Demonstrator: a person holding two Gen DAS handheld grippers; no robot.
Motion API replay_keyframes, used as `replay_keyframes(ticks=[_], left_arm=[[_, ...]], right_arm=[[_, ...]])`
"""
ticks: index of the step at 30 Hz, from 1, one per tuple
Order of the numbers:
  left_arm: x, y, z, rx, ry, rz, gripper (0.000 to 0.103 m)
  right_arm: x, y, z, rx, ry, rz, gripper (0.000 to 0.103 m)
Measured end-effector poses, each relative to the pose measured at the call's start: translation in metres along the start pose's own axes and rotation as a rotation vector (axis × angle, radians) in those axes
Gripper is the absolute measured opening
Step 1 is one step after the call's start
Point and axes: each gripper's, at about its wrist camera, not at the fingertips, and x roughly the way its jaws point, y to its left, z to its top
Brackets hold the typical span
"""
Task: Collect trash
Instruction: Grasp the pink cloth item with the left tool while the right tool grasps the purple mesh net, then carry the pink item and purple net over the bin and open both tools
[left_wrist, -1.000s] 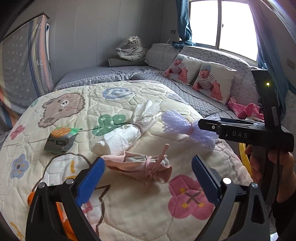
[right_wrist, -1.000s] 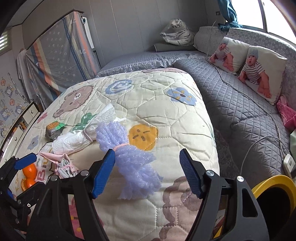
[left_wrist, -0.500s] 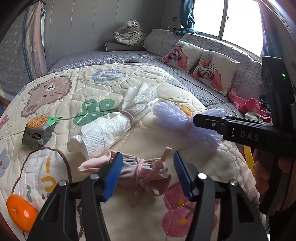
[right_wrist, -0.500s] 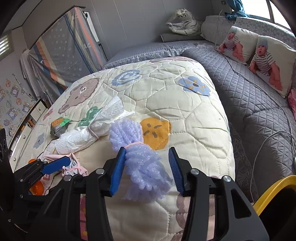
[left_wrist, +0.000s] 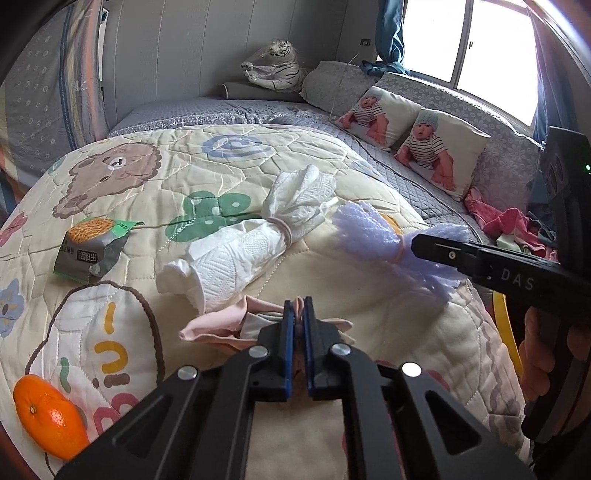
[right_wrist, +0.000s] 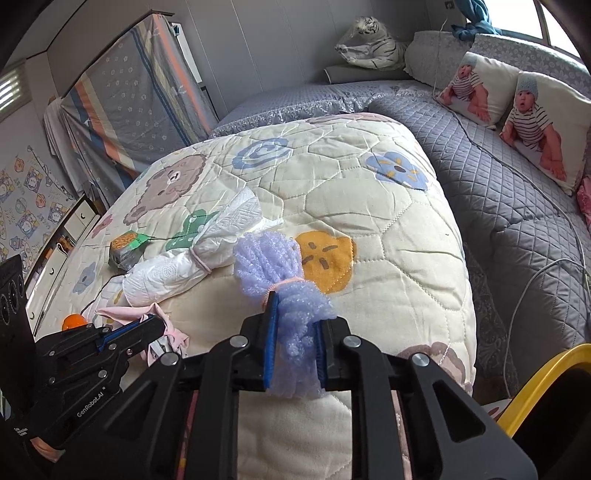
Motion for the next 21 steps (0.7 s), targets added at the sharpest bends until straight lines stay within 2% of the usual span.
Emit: replay_keyframes(ticks=[8,21], left_arm=[[-0.022,0.012,-0.004,-0.057,-0.016,-0.050,0.004],[-0.080,0.022,-0.006,-0.068,-0.136,-0.064,0.004]], right_arm=[[-0.023,0.003,0.001,0.002,-0.036,-0.007,0.015],[-0.067,0.017,-0.006,-0.008,-0.100,0.023,0.015]])
